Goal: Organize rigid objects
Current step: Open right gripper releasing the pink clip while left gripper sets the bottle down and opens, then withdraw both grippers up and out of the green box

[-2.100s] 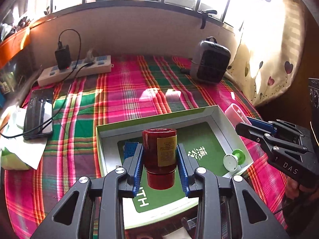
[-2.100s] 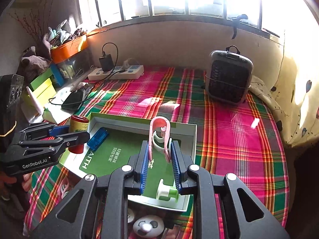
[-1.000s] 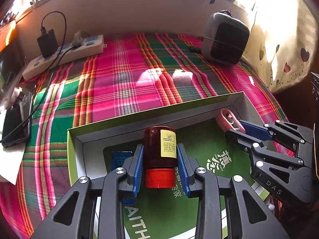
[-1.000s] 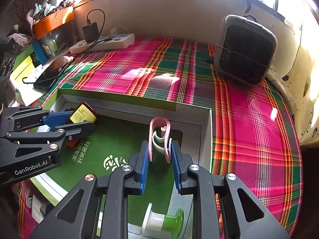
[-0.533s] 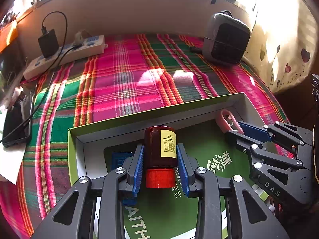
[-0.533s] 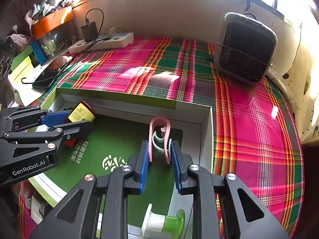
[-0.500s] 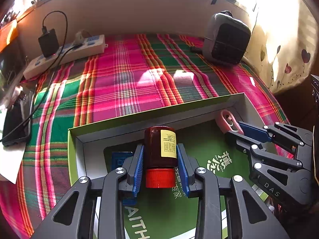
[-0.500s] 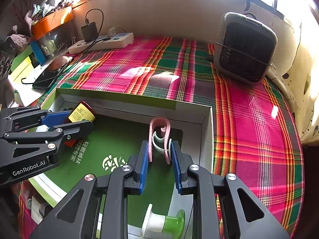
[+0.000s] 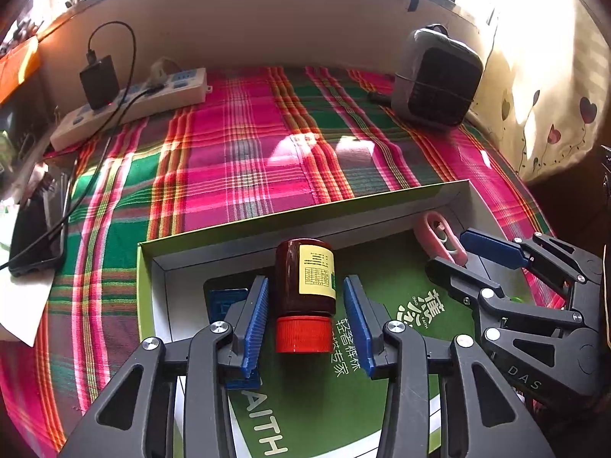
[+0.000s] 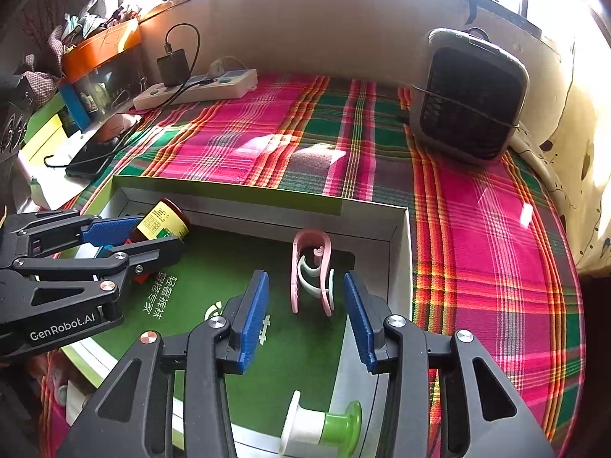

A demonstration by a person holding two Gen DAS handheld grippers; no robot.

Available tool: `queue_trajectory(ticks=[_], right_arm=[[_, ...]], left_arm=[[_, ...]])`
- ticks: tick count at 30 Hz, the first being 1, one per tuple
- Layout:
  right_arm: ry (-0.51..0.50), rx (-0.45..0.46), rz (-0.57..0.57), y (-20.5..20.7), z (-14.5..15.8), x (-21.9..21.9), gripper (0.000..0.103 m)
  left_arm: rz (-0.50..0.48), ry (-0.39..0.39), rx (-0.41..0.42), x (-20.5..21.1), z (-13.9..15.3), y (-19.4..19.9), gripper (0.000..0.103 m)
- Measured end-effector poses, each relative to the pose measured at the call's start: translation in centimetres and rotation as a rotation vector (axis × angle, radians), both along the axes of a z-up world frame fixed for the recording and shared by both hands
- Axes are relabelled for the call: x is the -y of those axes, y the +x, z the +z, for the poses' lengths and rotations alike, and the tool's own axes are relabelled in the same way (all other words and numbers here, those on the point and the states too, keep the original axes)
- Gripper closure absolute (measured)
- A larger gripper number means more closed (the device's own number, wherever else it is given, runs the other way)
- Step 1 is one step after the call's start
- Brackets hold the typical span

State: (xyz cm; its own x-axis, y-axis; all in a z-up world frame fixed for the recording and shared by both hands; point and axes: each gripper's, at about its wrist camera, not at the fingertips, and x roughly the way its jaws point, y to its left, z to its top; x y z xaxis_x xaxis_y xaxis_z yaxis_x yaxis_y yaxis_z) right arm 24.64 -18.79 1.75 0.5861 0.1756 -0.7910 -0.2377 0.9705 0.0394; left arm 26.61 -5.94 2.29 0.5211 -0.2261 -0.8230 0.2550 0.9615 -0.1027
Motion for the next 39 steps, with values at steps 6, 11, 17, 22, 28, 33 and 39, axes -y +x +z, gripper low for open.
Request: queue_trajectory(ticks=[6,11,17,22,28,33,39], right_arm=[[0.020,0.009,-0.014,-0.4,0.4,0.3,0.056],[0.037,0.023,-0.023,-1.3,1.0,0.5,0.050],[0.055,0.044,-0.033,-2.7,1.9,0.6,0.049],[0.067,0.061,-0.043,-4.1,2.6,0.9,0.049],[0.090,0.088,-0.059,-6.2,3.5,1.4,0.049],[0.092,0.104,-0.070,-7.8,3.9,1.8,0.049],[0.107,0.125,-0.086,-9.9,4.4,2.4,0.049]], left_arm=[[0.003,-0.016,0.020,-0.2,0.8,-0.9,0.063],[0.005,-0.034,0.042,-0.4,1.7,-2.0,0.062],[0.009,-0.041,0.059,-0.6,2.4,-3.7,0.062],[0.026,-0.037,0.078,-1.2,3.0,-5.4,0.061],[0.043,-0.048,0.087,-2.1,3.2,-7.6,0.061],[0.063,-0.043,0.116,-2.8,3.6,-9.5,0.061],[0.086,-0.059,0.132,-4.1,3.8,-11.9,0.061]])
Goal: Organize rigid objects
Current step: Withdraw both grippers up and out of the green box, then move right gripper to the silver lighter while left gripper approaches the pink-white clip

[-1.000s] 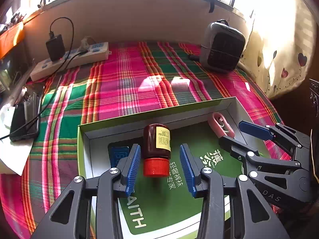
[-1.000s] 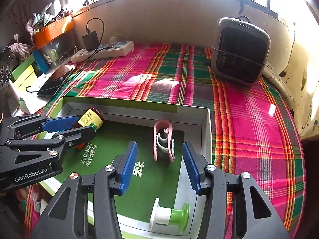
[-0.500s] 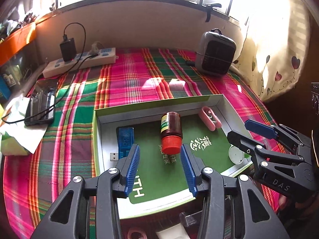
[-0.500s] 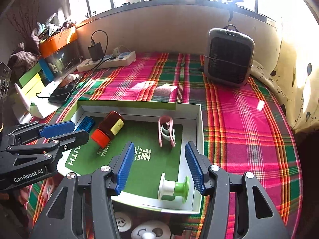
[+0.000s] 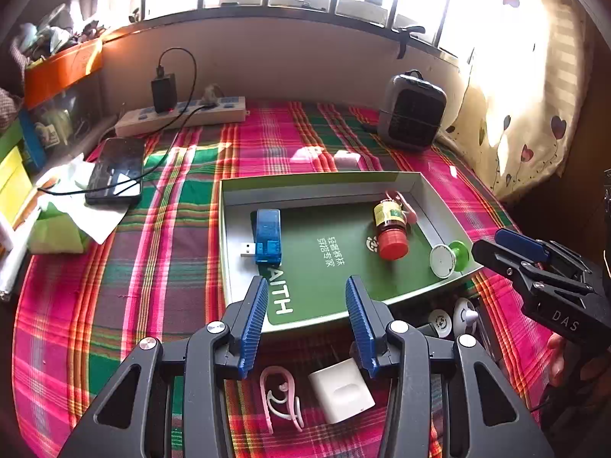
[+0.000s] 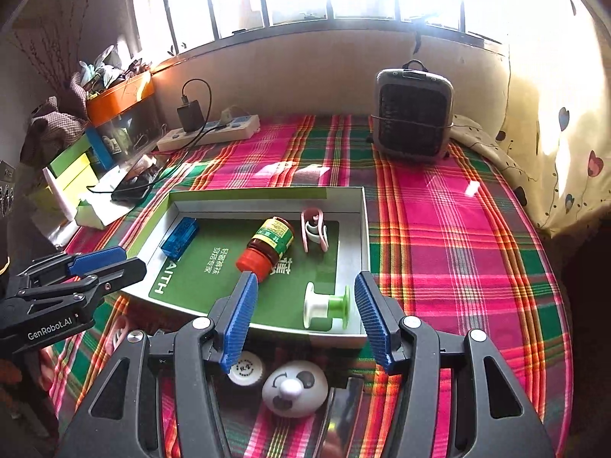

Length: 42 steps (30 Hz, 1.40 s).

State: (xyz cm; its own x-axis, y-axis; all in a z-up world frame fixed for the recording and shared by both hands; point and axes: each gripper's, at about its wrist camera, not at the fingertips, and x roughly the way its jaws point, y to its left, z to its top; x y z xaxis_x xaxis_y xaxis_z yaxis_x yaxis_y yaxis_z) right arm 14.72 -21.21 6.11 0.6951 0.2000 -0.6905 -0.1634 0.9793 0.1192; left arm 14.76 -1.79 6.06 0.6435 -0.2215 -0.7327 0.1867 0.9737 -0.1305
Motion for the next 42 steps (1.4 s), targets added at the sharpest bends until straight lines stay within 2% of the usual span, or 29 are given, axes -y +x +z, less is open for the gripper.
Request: queue_trajectory(ticks=[10,20,28,42], right_arm=[[-0.007,0.021,-0.055,-3.7,0.1,2.0,0.049],[-0.021,-0.019,-0.088,-6.5,-1.9,3.1,0.049],[-0.025,-0.074,-0.084,-7.4,-4.0,2.7,0.049],[-0.085,-0.116,-0.060,-6.8,-5.4,1.2,0.049]], left_arm=[[0.076,-0.046,0.010,-3.5,-0.4,-3.5,0.061],[0.090,-0.071,-0.030,-5.3,-2.3,-5.7,0.061],[0.055,-0.098,-0.055,-4.9,-3.2,-6.4,0.060],[0.017,-0.094,-0.094,-3.2,-4.4,-5.6,0.060]])
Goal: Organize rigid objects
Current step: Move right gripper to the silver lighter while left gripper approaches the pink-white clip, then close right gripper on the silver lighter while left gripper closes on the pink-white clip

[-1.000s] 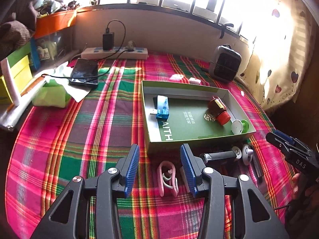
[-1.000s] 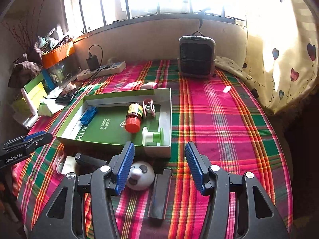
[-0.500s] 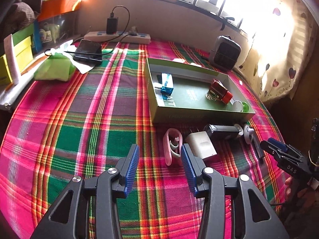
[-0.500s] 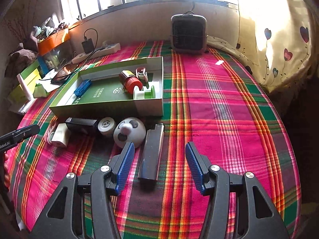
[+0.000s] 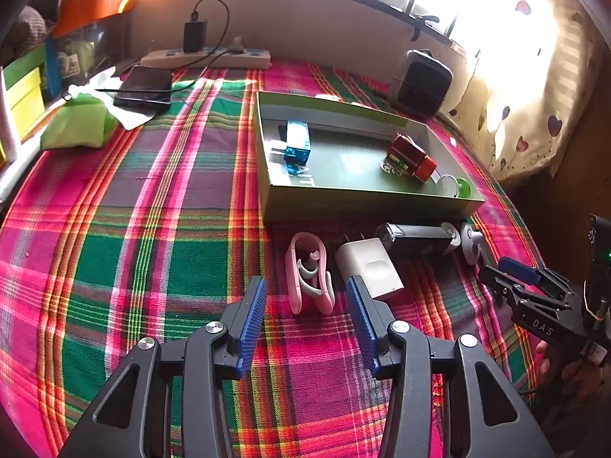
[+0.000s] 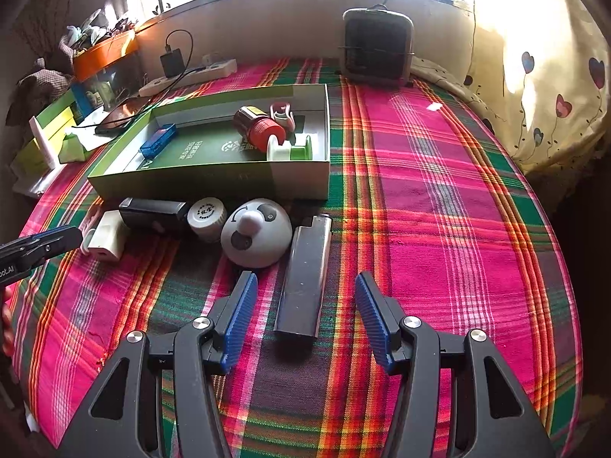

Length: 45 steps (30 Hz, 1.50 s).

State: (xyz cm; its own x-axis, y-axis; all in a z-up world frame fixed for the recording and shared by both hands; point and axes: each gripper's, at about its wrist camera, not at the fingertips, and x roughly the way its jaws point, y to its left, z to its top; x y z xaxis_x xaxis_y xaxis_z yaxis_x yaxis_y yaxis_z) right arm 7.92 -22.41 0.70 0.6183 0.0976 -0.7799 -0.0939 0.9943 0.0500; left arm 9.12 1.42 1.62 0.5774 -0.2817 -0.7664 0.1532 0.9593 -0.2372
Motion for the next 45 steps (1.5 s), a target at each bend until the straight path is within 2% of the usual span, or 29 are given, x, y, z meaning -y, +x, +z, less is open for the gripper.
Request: queue_trajectory(ticks=[12,17,29,40,45], right_arm=[[-0.033,-0.010,-0.023,0.8,-0.2,0.4,0.049],[-0.027,-0.009,-0.033,0.9,-0.2,0.9,0.049],[-0.023,-0.004,-0.069,0.9,0.0,2.1,0.075],[-0.005,-0.003,-0.076,0.9,0.0,2.4,0.078],[-0.004,-0.003,-0.076,0.9,0.0,2.4,0.079]], left_arm=[[0.005,0.028,-0.010,0.7,-0.5,1.1,0.060],[0.012,0.071,-0.001,0.9,-0.5,1.3,0.060],[0.023,0.094,0.015,0.7,-0.6,1.5,0.060],[0.051,0.095,0.017,0.1,-0.6,1.6,0.081],[0.053,0.094,0.019,0.0,-0.6,1.5,0.081]])
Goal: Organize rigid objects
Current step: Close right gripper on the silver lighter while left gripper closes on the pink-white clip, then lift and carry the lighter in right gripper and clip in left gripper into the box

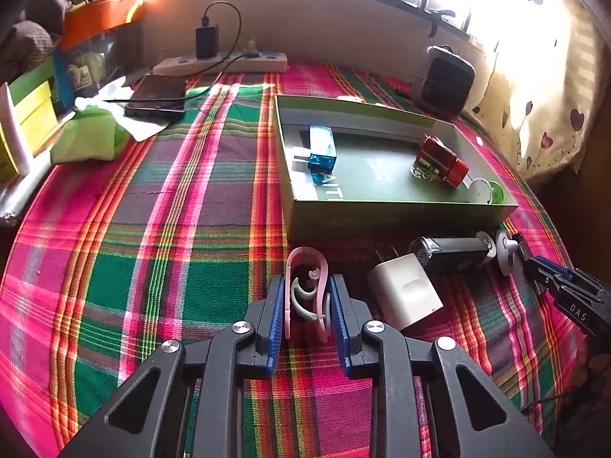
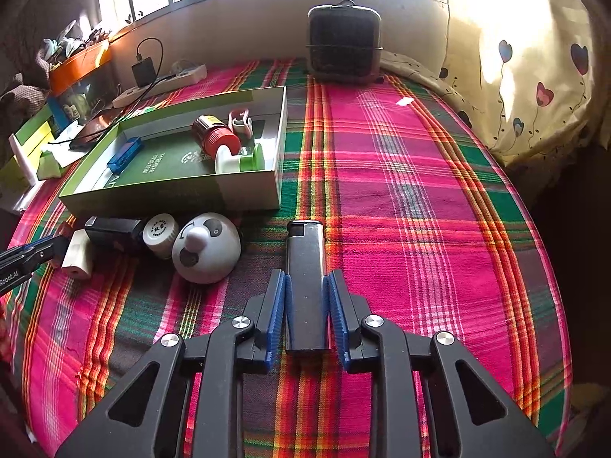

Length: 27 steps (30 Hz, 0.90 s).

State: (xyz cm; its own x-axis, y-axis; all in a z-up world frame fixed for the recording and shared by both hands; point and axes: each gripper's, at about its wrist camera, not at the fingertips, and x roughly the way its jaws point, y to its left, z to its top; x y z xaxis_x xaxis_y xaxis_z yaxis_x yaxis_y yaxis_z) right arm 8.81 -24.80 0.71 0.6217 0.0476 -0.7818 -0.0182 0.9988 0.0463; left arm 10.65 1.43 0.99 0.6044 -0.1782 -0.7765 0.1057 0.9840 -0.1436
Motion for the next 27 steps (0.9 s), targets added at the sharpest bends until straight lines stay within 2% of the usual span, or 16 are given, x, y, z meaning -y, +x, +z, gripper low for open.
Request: queue_trajectory(ticks=[13,27], right_arm=[[0.001,0.003,0.003,-0.1,0.1,-0.1,0.079],[0.017,0.032,0.019,-0.6,1.2,-0.1,0.079]], left_arm=[[0.000,-0.003,0.002,-0.1,0.1,-0.1,0.081],[-0.014,-0.018,0.030,0.0,1.7,-0.4,0.081]])
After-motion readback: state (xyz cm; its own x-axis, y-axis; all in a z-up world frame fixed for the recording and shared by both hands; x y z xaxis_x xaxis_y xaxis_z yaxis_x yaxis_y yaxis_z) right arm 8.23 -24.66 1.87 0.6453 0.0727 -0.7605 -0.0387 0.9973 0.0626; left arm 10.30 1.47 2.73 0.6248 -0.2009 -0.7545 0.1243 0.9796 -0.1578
